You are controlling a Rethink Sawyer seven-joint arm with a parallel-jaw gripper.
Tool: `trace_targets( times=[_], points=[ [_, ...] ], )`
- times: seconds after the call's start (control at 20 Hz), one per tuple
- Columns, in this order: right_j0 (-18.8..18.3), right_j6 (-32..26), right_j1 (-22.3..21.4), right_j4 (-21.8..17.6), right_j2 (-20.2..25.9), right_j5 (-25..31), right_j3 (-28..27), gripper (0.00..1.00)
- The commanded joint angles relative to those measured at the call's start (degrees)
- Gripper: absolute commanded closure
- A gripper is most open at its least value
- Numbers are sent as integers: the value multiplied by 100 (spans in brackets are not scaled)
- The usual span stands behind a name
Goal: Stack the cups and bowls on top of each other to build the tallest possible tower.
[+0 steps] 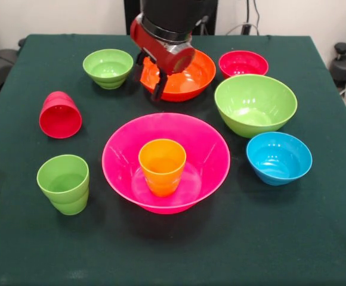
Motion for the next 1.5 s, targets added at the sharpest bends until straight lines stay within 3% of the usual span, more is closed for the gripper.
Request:
trace_targets(
  times=[0.05, 0.65, 0.95, 1.2, 1.5],
  points=[
    [-237, -1714, -41, -854, 1230, 407, -261, 0],
    [-375, -1263, -144, -1205, 1450, 640, -186, 0],
    [-295, -433, -305, -986, 1294, 230, 479, 0],
    [-80, 420, -647, -540, 1044, 456, 1126, 0],
    [107, 754, -703, -459, 858, 57, 1367, 0]
  ],
)
